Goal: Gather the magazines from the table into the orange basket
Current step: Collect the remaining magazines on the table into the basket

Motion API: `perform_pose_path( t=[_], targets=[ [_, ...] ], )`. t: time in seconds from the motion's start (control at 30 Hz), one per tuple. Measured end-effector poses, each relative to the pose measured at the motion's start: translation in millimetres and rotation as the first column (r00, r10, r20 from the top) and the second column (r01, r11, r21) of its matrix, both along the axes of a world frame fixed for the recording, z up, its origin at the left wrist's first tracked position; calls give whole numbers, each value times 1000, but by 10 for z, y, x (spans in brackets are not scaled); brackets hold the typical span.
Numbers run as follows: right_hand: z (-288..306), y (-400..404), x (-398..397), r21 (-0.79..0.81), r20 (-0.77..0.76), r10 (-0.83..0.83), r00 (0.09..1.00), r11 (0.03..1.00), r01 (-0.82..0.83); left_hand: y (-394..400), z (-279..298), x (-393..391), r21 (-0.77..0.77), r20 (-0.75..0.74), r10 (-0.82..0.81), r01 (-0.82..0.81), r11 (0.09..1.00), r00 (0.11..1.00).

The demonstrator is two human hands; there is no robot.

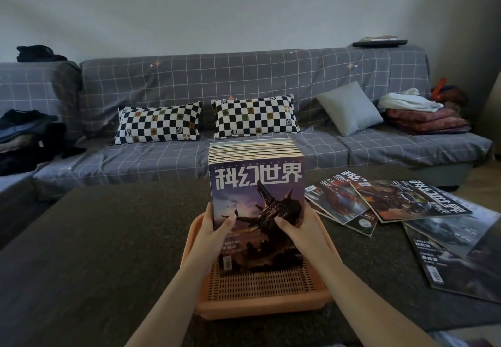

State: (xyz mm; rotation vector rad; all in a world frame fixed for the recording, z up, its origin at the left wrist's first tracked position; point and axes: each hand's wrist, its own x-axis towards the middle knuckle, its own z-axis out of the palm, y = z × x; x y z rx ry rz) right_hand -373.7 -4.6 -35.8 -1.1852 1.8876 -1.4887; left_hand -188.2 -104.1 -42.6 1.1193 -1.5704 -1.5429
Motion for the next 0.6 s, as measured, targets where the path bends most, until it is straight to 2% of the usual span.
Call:
perform_pose_path(
  t=[0.13, 0.23, 0.3, 0.4, 0.5, 0.6],
  targets=[
    [26, 84, -11, 54, -15, -27, 1000, 998, 28, 193, 56, -4, -187, 151, 173, -144, 972, 973],
    [-1, 148, 9, 125, -29, -63, 998, 990, 67, 372, 42, 11, -196, 102, 358, -334, 922, 928],
    [-44, 206, 37, 126, -29, -78, 997, 989, 81, 483, 27, 9, -216, 90, 429, -403, 889, 899],
    [-67, 305, 81, 89, -20, -81, 996, 993, 83, 623, 19, -37, -283, 118, 411, -366, 886, 904],
    [-96, 421, 88, 19, -25, -92, 995, 995, 93, 749, -3, -164, -293, 141, 293, -243, 925, 946],
    [-116, 565, 29, 48, -30, -153, 988, 987, 155, 881, -11, -364, -303, 174, 182, -123, 945, 968]
  ],
)
